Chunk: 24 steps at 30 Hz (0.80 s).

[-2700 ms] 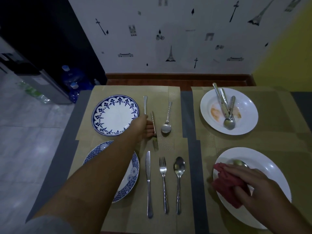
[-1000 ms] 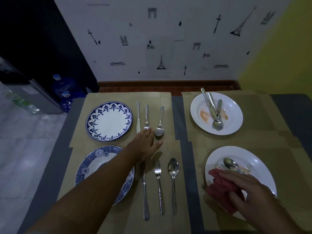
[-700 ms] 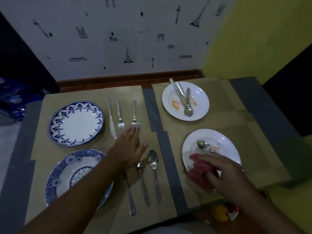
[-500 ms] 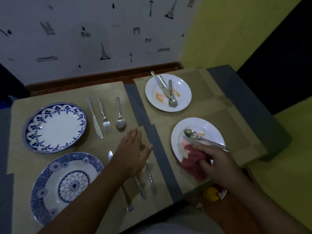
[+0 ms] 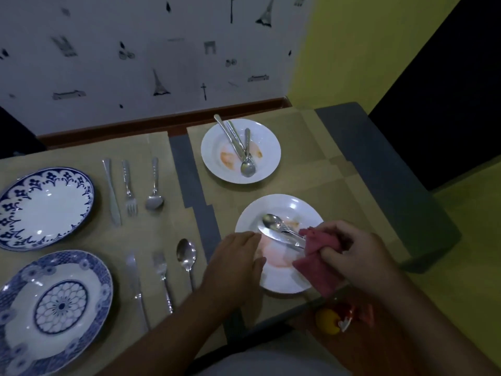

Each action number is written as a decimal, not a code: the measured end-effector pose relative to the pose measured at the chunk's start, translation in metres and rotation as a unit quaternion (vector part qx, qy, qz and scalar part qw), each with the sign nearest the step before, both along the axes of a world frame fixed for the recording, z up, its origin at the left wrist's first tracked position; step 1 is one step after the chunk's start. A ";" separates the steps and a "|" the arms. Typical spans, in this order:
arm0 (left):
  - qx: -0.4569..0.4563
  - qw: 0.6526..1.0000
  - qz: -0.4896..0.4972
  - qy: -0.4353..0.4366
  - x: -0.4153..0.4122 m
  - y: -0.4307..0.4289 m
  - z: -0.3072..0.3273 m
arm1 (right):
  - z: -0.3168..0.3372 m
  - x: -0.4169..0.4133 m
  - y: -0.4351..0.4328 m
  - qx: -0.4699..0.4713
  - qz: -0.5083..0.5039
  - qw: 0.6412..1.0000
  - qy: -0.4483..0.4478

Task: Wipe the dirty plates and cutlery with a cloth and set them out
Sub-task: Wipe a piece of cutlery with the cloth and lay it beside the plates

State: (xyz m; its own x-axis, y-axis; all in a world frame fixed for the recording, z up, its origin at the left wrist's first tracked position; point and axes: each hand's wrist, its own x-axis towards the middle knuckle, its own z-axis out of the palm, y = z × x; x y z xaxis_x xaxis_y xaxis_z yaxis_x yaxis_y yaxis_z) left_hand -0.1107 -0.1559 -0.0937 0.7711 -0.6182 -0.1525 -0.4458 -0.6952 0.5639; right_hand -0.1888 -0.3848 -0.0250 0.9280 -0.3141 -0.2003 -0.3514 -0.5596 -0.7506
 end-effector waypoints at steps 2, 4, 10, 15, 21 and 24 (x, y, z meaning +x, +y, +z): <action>0.011 0.999 0.007 -0.031 -0.002 -0.030 0.000 | -0.003 0.008 -0.027 0.022 0.020 1.000 -0.002; 0.032 0.998 0.011 -0.057 -0.004 -0.061 -0.002 | -0.004 0.014 -0.052 0.042 0.048 0.998 0.011; 0.145 0.985 -0.007 -0.093 -0.011 -0.124 -0.017 | -0.007 0.026 -0.098 0.062 0.121 0.990 0.034; 0.176 0.977 -0.021 -0.114 -0.010 -0.138 -0.025 | -0.012 0.031 -0.110 0.071 0.154 0.985 0.027; 0.142 0.979 -0.052 -0.138 -0.007 -0.128 -0.022 | -0.008 0.032 -0.113 0.078 0.157 0.984 0.022; 0.069 0.989 -0.010 -0.131 -0.013 -0.110 -0.018 | -0.004 0.035 -0.111 0.057 0.143 0.988 0.023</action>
